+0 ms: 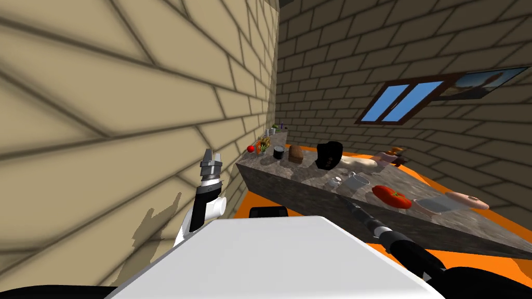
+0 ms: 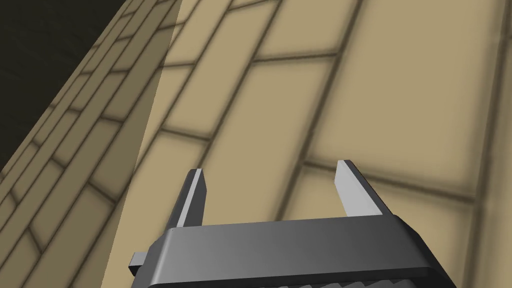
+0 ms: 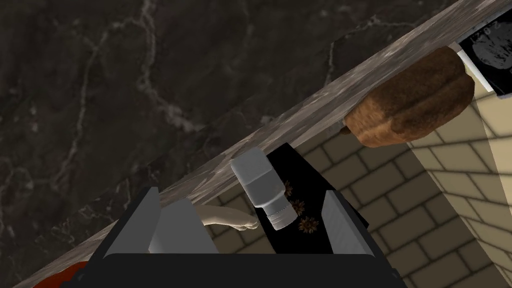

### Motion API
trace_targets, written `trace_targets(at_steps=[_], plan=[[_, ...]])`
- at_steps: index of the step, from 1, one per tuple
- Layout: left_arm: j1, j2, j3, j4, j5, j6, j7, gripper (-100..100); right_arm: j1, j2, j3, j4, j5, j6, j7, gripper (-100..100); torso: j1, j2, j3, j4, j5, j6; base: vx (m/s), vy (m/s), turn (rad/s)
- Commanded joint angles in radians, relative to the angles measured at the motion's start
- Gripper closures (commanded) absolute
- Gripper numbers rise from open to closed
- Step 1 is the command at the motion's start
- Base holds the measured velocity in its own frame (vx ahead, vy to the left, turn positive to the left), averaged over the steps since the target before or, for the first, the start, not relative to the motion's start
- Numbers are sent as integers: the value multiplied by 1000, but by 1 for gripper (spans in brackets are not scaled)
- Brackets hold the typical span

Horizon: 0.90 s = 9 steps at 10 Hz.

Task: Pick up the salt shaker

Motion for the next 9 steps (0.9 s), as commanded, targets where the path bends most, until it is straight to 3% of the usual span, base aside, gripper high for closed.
trace_targets(at_steps=[1,4,5,9], plan=[[0,0,0,0,0,0,0,0,36,-50,-12,32,4,25,9,-100,0,0,0,0,0,0,51,45,332],[0,0,0,0,0,0,0,0,103,-144,-39,94,6,59,16,-100,1,-1,-1,0,0,1,47,43,282],[0,0,0,0,0,0,0,0,103,-153,-39,94,6,59,16,-100,1,-1,-1,0,0,1,23,14,85],[0,0,0,0,0,0,0,0,178,-265,-70,159,8,97,24,-100,0,0,0,0,0,1,31,26,227]])
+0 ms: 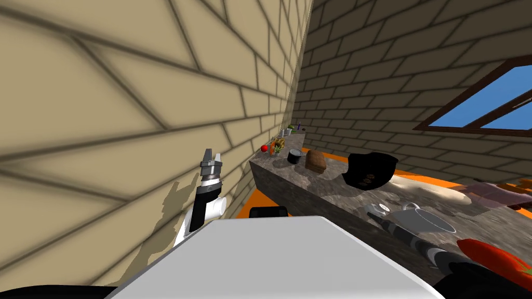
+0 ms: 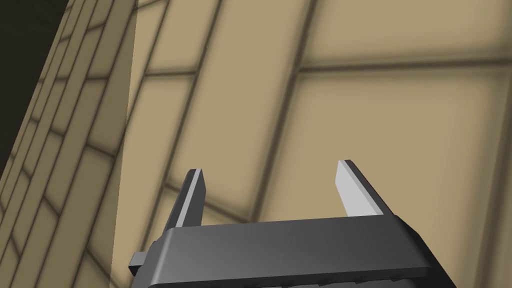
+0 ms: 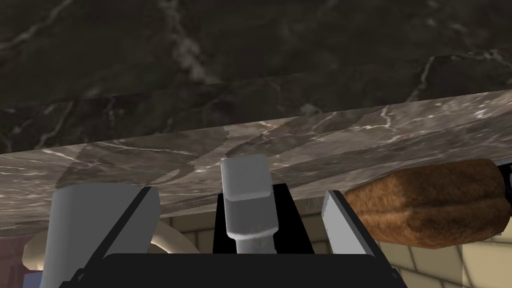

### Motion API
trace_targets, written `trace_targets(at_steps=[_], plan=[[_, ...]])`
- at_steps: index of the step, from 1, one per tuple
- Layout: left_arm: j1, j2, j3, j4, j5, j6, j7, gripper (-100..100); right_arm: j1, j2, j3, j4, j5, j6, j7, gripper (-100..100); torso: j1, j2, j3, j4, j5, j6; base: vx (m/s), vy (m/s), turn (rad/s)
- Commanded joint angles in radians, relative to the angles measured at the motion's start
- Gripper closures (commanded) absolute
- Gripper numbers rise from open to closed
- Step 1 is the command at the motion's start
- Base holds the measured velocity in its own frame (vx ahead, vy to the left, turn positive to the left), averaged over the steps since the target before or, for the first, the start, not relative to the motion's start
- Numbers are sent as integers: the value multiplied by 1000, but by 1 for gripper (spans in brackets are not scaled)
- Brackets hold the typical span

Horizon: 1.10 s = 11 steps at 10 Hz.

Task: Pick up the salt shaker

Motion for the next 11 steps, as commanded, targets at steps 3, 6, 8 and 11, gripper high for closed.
trace_targets(at_steps=[3,6,8,11], plan=[[0,0,0,0,0,0,0,0,48,-77,-18,51,2,20,6,-100,-1,2,1,1,0,1,5,12,125],[0,0,0,0,0,0,0,0,67,-103,-26,58,2,31,8,-100,-1,2,1,1,0,1,5,10,81],[0,0,0,0,0,0,0,0,46,-103,-15,97,41,16,-36,-100,-1,3,2,1,-1,1,-8,7,50],[0,0,0,0,0,0,0,0,6,-99,5,174,120,-17,-113,-100,1,6,3,1,0,2,-31,33,96]])
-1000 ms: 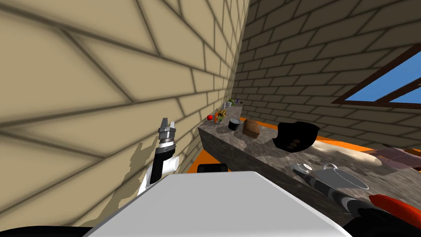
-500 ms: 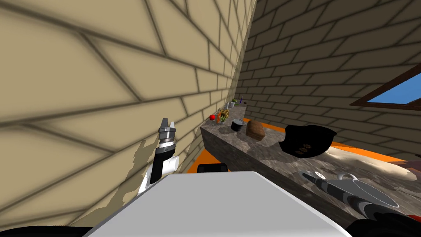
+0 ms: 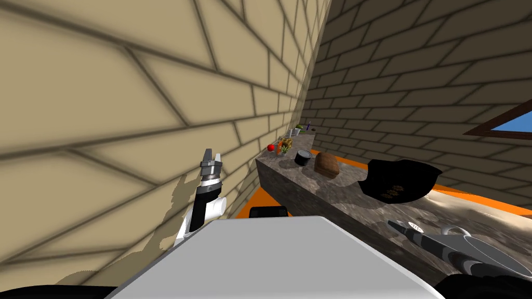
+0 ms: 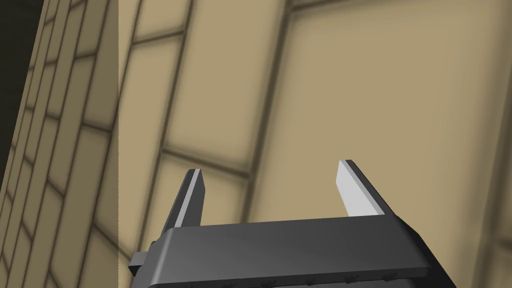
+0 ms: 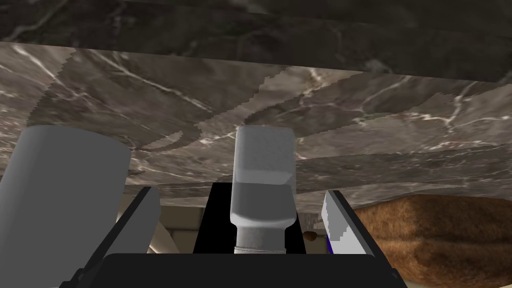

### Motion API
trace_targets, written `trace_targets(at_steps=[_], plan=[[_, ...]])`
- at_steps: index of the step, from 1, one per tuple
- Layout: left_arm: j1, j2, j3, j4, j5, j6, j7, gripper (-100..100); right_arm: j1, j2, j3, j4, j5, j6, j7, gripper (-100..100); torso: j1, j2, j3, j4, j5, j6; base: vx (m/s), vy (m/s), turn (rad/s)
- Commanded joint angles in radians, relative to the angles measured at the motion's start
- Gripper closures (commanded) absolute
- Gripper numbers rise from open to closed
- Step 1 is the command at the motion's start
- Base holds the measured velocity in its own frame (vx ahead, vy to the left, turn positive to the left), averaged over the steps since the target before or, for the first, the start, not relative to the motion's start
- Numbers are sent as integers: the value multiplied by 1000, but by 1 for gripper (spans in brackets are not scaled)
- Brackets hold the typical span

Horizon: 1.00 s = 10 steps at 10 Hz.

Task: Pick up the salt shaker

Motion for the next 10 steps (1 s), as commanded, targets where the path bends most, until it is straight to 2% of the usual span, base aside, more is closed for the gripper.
trace_targets(at_steps=[1,2,3,4,5,6,7,8,9,10], plan=[[0,0,0,0,0,0,0,0,-13,-3,7,20,19,-7,-34,-100,0,0,0,0,0,0,-17,22,47],[0,0,0,0,0,0,0,0,-33,-1,17,59,58,-24,-71,-100,-1,0,0,0,0,0,-18,22,95],[0,0,0,0,0,0,0,0,-33,-1,17,59,58,-24,-78,-100,-1,-1,0,0,0,0,-16,18,57],[0,0,0,0,0,0,0,0,-54,0,27,97,98,-40,-118,-100,-1,-1,0,0,0,0,-20,30,105],[0,0,0,0,0,0,0,0,-54,0,27,97,98,-40,-122,-100,0,-1,0,0,0,0,-18,22,39],[0,0,0,0,0,0,0,0,-74,2,38,136,137,-57,-162,-100,-1,-1,0,0,0,0,-23,22,78],[0,0,0,0,0,0,0,0,-74,2,38,136,137,-57,-165,-100,-1,0,0,0,0,0,-17,19,61],[0,0,0,0,0,0,0,0,-94,4,48,174,176,-74,-205,-100,-1,-1,0,0,0,0,-18,28,95],[0,0,0,0,0,0,0,0,-94,4,48,174,176,-74,-209,-100,-1,-1,0,0,0,0,-18,22,48],[0,0,0,0,0,0,0,0,-114,6,58,212,215,-90,-250,-100,-1,-1,0,0,0,0,-21,31,102]])
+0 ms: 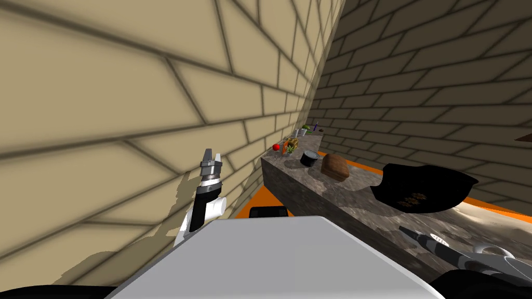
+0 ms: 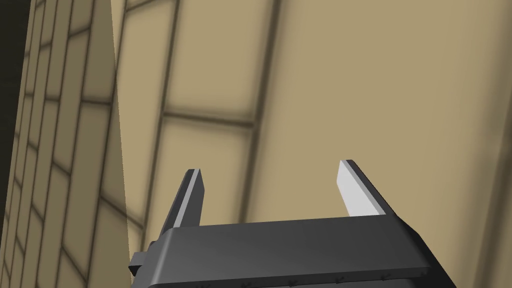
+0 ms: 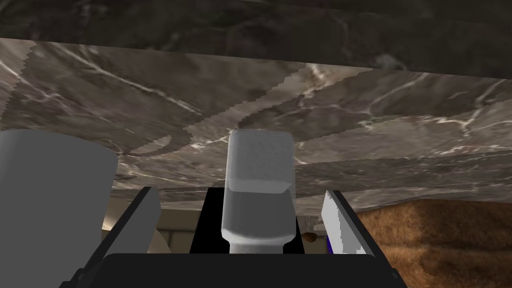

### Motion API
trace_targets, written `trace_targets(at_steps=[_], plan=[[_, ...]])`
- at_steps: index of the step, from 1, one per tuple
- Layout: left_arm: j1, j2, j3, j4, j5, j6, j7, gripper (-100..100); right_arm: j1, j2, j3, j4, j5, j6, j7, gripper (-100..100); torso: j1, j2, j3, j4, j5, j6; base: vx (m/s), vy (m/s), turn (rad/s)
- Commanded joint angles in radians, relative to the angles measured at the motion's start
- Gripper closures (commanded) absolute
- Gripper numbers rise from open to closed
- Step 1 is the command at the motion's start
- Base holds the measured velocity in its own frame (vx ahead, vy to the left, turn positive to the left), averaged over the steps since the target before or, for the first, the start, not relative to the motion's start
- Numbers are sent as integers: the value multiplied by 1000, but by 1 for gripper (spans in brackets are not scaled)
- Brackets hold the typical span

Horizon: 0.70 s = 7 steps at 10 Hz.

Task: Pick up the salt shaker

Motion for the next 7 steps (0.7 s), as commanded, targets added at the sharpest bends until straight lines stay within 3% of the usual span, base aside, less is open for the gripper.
trace_targets(at_steps=[1,3,5,6,7], plan=[[0,0,0,0,0,0,0,0,-30,3,14,50,50,-29,-50,-100,0,0,0,0,0,0,-27,41,153],[0,0,0,0,0,0,0,0,-50,5,24,99,98,-46,-105,-100,0,0,0,0,0,1,-26,29,66],[0,0,0,0,0,0,0,0,-45,5,21,91,92,-43,-102,-100,0,0,0,0,0,1,-13,13,23],[0,0,0,0,0,0,0,0,-45,5,21,92,93,-44,-107,100,-1,0,0,0,0,1,0,0,0],[0,0,0,0,0,0,0,0,-45,5,21,92,93,-44,-106,100,-2,-1,0,0,0,1,0,0,0]])
